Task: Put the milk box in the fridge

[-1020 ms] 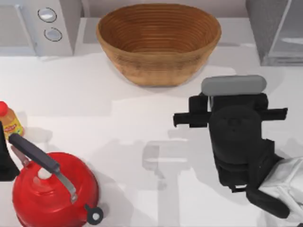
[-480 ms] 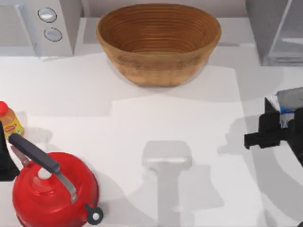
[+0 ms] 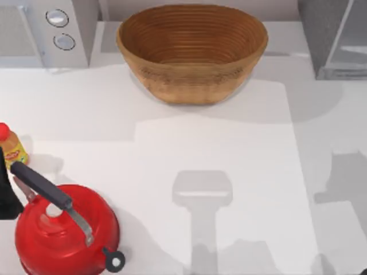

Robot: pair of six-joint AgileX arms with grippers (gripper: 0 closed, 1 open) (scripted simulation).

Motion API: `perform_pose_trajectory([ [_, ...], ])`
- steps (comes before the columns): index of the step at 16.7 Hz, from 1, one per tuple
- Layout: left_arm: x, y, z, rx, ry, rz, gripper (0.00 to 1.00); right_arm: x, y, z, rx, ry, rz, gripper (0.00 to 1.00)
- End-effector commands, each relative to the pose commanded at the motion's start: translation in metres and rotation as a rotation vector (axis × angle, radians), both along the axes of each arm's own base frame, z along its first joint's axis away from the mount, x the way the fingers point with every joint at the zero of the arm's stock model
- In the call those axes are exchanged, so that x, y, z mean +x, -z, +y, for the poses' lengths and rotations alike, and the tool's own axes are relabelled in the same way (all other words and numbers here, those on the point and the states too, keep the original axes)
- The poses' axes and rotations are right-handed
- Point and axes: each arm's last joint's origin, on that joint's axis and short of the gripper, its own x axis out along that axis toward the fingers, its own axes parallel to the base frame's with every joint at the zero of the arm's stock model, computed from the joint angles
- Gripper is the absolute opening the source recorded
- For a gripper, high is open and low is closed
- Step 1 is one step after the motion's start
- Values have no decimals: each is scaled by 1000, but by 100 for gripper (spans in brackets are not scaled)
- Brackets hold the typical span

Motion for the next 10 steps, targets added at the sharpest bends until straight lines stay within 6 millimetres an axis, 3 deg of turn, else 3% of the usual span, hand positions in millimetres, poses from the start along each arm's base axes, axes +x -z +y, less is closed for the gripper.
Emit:
perform_pose_trajectory([
  [5, 0, 0, 0, 0, 0, 0, 100, -11, 38, -23, -19, 111, 37, 0],
  [10, 0, 0, 0, 0, 0, 0, 100, -11, 44, -25, -20, 118, 52, 0],
])
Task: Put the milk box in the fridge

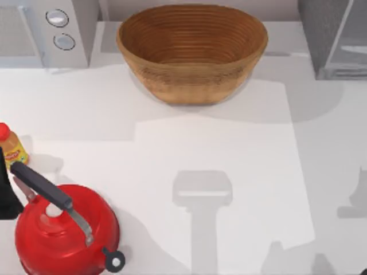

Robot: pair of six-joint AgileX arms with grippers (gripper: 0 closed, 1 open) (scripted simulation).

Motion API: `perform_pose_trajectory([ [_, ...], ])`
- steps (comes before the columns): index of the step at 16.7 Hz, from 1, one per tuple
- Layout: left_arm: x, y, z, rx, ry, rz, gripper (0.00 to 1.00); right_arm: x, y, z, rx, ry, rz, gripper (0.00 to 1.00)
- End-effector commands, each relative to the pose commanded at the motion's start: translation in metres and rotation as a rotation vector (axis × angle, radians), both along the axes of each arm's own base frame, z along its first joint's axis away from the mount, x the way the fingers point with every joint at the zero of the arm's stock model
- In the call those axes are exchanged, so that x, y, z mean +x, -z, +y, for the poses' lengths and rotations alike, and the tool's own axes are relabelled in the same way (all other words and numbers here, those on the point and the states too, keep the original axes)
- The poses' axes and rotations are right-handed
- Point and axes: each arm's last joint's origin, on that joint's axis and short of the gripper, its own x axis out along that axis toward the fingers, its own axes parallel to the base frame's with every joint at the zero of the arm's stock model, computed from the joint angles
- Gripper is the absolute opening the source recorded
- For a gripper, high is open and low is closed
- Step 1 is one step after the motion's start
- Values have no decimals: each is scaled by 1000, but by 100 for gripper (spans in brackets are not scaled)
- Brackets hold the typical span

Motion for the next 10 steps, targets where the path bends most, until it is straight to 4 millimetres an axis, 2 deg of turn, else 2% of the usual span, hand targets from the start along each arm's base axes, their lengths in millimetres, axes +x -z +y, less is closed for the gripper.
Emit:
perform_pose_trajectory([
  [4, 0, 0, 0, 0, 0, 0, 100, 1, -7, 0, -6, -4, -12, 0],
  [7, 0, 0, 0, 0, 0, 0, 100, 6, -31, -1, -25, -6, -58, 0],
  [10, 0, 0, 0, 0, 0, 0, 100, 22, -65, -5, -42, 2, -103, 0],
])
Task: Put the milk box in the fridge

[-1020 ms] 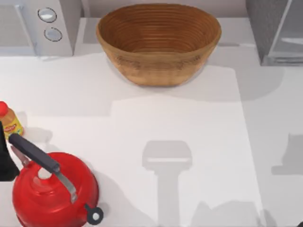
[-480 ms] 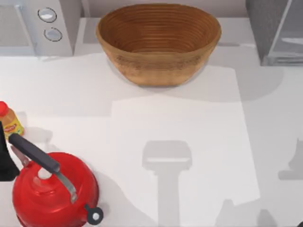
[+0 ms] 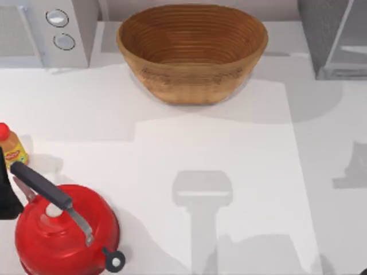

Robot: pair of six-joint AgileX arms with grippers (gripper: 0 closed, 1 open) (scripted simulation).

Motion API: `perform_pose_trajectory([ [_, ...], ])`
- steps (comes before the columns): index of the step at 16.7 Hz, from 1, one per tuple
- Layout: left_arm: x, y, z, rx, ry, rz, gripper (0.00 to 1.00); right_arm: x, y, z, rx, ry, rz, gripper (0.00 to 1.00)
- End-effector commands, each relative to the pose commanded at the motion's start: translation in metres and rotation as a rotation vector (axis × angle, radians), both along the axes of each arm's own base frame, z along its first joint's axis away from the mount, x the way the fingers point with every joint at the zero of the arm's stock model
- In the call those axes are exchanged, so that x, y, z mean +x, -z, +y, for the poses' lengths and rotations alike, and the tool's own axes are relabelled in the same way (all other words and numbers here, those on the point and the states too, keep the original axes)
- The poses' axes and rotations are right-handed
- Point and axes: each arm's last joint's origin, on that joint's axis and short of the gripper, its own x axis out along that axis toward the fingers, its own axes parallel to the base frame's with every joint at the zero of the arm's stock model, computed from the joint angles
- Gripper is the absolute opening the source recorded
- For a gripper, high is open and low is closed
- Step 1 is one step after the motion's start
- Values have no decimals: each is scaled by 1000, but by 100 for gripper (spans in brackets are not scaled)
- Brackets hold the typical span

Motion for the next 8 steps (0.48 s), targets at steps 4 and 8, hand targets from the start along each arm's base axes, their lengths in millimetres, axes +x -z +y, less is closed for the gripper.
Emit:
perform_pose_trajectory([
  [4, 0, 0, 0, 0, 0, 0, 100, 53, -42, -12, -14, 12, -38, 0],
  [8, 0, 0, 0, 0, 0, 0, 100, 140, -31, -32, -11, 1, 32, 0],
])
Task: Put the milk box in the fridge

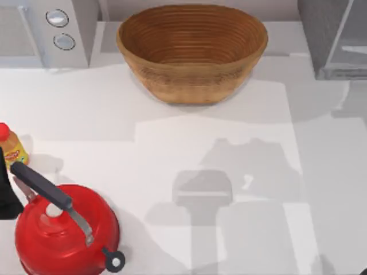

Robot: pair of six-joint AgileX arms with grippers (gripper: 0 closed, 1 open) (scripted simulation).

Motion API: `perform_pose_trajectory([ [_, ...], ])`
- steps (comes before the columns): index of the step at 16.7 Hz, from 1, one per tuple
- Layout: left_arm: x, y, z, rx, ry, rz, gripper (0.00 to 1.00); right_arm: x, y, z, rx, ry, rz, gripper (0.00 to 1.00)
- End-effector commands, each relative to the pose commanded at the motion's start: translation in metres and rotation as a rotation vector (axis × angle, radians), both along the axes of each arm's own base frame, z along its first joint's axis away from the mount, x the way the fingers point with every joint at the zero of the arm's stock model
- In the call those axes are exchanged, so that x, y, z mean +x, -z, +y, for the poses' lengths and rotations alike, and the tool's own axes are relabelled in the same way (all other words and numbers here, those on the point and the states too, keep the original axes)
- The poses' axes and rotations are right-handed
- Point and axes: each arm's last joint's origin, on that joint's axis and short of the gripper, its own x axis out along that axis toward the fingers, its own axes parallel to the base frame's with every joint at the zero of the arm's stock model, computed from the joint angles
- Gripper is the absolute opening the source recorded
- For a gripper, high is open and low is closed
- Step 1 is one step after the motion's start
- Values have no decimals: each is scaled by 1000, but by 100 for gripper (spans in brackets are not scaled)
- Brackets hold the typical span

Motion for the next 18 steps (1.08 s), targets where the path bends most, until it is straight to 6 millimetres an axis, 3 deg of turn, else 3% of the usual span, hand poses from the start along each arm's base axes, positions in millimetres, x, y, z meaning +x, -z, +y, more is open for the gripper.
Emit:
perform_pose_trajectory([
  [4, 0, 0, 0, 0, 0, 0, 100, 77, 58, -23, 19, -26, 78, 0],
  [7, 0, 0, 0, 0, 0, 0, 100, 111, 103, -40, 38, -31, 104, 0],
  [11, 0, 0, 0, 0, 0, 0, 100, 133, 140, -60, 53, -11, 84, 0],
  [18, 0, 0, 0, 0, 0, 0, 100, 136, 146, -63, 57, -8, 78, 0],
])
